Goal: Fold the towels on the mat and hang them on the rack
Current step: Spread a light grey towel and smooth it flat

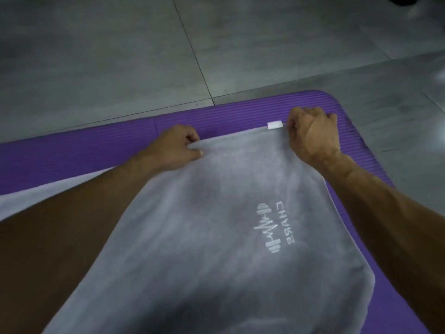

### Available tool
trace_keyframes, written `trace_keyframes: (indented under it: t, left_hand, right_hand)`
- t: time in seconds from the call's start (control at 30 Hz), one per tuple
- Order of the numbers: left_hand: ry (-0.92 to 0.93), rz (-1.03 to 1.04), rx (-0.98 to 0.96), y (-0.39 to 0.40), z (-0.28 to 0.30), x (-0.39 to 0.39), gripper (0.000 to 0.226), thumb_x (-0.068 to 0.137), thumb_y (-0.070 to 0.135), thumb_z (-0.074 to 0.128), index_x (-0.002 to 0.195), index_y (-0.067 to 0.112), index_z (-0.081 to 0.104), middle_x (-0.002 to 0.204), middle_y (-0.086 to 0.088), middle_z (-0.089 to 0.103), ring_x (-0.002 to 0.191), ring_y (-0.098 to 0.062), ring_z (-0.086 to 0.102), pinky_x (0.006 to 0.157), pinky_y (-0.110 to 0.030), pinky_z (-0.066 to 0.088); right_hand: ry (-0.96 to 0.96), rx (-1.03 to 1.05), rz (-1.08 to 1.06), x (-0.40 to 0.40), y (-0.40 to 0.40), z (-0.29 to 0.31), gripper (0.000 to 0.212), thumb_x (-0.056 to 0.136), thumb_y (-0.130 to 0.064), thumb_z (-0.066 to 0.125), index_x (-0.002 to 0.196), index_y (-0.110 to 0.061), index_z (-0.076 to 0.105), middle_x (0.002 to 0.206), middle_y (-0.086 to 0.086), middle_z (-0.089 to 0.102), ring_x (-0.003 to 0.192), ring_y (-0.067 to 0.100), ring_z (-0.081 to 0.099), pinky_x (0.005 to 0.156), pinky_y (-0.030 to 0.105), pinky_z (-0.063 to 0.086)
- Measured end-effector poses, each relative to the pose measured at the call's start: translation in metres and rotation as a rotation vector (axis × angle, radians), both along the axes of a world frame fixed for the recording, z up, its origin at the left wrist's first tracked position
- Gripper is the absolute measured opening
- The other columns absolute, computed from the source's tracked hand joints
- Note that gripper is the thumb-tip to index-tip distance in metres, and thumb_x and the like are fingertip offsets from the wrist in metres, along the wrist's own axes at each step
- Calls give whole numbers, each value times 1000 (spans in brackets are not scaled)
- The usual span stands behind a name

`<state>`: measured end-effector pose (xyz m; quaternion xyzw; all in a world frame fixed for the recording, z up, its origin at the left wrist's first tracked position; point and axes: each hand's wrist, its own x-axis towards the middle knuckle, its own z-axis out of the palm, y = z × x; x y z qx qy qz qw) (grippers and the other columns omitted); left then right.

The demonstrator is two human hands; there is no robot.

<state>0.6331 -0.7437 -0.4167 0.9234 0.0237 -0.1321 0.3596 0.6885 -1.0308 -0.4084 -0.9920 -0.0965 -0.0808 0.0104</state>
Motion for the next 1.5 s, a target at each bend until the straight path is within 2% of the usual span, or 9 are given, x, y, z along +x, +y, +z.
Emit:
trace_keyframes:
  t: [0.13,0.27,0.4,0.57,0.67,0.8,1.13,1.3,1.5]
  left_hand:
    - [-193,-21,455,-28,-21,-4,45,89,29,60,132,16,50,130,-13,48,123,-33,44,102,-43,34]
    - [-220,-261,459,-53,-38,-51,63,95,50,29,151,20,28,158,-8,23,147,-29,16,118,-51,9]
    - [-16,-395,606,-49,-44,-56,76,93,68,21,154,30,-3,162,1,-12,148,-22,-14,118,-52,-5]
    - [-181,-301,457,-87,-22,-93,65,97,49,32,152,14,24,160,-11,17,148,-28,14,119,-45,15]
    - [-442,-420,226,-117,-19,-164,61,87,46,39,134,10,54,144,-13,48,135,-28,43,109,-40,36]
    - [-431,-560,89,-148,-22,-245,51,81,49,51,119,18,63,131,-5,57,124,-22,51,100,-40,46]
    - [-449,-560,289,-177,-30,-276,12,79,25,67,90,20,66,93,0,63,89,-21,56,74,-38,47]
    - [-389,-634,296,-187,-25,-292,27,66,14,70,92,19,67,97,-1,63,95,-21,57,79,-36,48]
    - [-382,-559,392,-115,-28,-325,57,82,44,56,130,12,56,139,-9,51,136,-30,39,112,-52,28]
  right_hand:
    - [-30,-10,-63,-13,24,-12,33,85,-16,53,117,-10,58,125,15,52,118,35,44,98,46,32]
    - [267,21,496,-93,40,-38,61,90,-53,34,140,-21,45,148,7,43,134,26,42,106,48,36]
    - [425,2,32,-105,-34,-41,64,95,-59,24,152,-33,16,162,-5,10,149,19,10,116,56,9]
    - [308,368,-372,-133,-80,-12,58,90,-43,43,136,-8,50,123,21,62,117,37,57,100,46,43]
    - [376,490,-556,-184,-95,-4,18,89,-25,57,100,-15,66,89,12,67,94,30,65,80,29,46]
    - [541,768,-684,-244,-109,-2,18,80,-9,61,94,-13,72,76,1,68,70,16,62,69,28,48]
    - [443,630,-673,-301,-92,-5,6,84,-12,63,86,-15,68,80,-3,65,76,14,61,73,29,50]
    - [316,537,-851,-319,-117,1,6,87,-15,60,92,-14,60,91,5,64,72,16,56,70,32,47]
    - [88,185,-176,-350,-45,-15,41,94,-34,47,126,-9,54,135,16,51,124,35,47,98,47,40]
